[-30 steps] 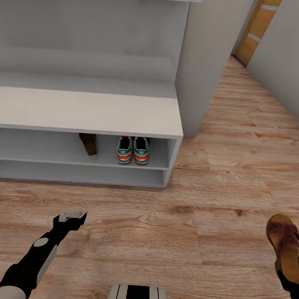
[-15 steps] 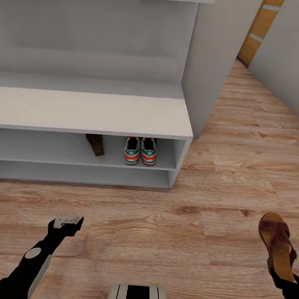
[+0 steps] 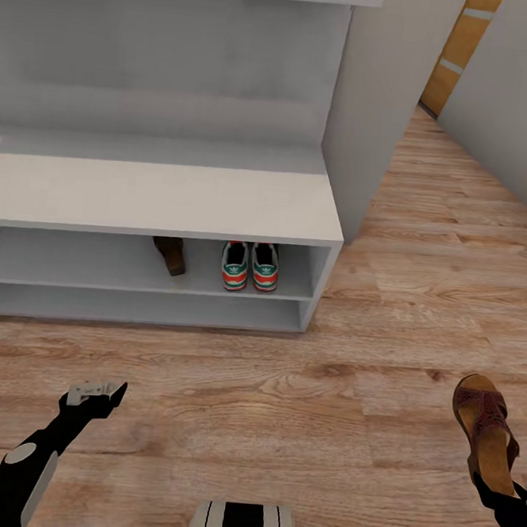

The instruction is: Pick up the two gym shoes and the two sandals from the corridor floor and place them onto the hallstand (shoe rack) in the corridor, making sure they are on the rack and not on the floor. Arrange them so the two gym shoes are next to each other and the two sandals are next to each other.

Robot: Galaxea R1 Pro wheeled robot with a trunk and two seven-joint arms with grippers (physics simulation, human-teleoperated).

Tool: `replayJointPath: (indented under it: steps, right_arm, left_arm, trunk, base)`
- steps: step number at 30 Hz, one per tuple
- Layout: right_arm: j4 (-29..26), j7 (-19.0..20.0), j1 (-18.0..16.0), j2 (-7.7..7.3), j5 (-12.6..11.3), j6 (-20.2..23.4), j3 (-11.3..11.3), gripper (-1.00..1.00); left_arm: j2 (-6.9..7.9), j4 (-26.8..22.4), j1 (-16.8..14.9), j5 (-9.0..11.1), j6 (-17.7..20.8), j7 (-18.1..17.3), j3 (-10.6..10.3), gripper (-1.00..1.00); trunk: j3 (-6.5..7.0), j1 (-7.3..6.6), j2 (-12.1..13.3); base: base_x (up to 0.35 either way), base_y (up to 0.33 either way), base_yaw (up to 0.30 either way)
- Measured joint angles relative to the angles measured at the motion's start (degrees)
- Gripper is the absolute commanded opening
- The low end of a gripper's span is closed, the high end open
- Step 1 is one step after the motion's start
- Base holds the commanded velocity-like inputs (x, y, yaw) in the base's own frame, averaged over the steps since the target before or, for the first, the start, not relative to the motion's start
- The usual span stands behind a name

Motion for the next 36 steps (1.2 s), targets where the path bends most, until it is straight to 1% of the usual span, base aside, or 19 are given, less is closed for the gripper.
replayJointPath:
  steps: [3,8,15,25,28,31,32,36]
  right_arm:
    - [0.2,0.0,0.0,0.00,0.0,0.0,0.1,-1.00]
    - [0.5,0.1,0.0,0.01,0.0,0.0,0.1,-1.00]
    - [0.7,0.1,0.0,0.01,0.0,0.1,0.2,-1.00]
    - [0.7,0.1,0.0,0.01,0.1,0.1,0.2,-1.00]
    - [1.7,-0.3,1.0,-0.97,1.9,-0.8,-0.8,-1.00]
    - [2.1,-0.3,2.0,-1.94,3.7,-0.8,-1.8,-1.00]
    - [2.1,-0.3,2.3,-2.17,4.1,-0.8,-2.1,-1.00]
    - [2.1,-0.3,3.6,-2.17,4.1,-0.8,-3.4,-1.00]
  left_arm:
    - [0.09,0.0,0.0,-0.1,-0.1,-0.4,1.0,1.00]
    - [0.15,0.0,0.0,-0.1,-0.1,-0.7,1.7,1.00]
    - [0.22,0.1,0.0,-0.1,-0.2,-0.9,1.9,1.00]
    - [0.26,0.1,0.0,-0.1,-0.2,-0.9,2.0,1.00]
    - [-0.62,1.0,0.4,0.3,-0.1,-0.1,2.9,1.00]
    - [-0.62,1.1,0.4,0.3,-0.1,-0.1,3.0,1.00]
    - [-0.62,1.1,0.4,0.3,-0.1,-0.1,3.0,1.00]
    - [-0.63,1.1,0.4,0.3,-0.1,-0.1,3.0,1.00]
  trunk:
    - [0.00,0.00,0.0]
    - [0.00,0.00,0.0]
    - [0.00,0.00,0.0]
    - [0.00,0.00,0.0]
    - [0.00,0.00,0.0]
    - [0.00,0.00,0.0]
    - [0.00,0.00,0.0]
    - [0.00,0.00,0.0]
  base:
    - [0.000,0.196,0.000]
    - [0.000,0.245,0.000]
    - [0.000,0.211,0.000]
    - [0.000,0.049,0.000]
    - [0.000,0.000,0.000]
    - [0.000,0.000,0.000]
    - [0.000,0.000,0.000]
    - [0.000,0.000,0.000]
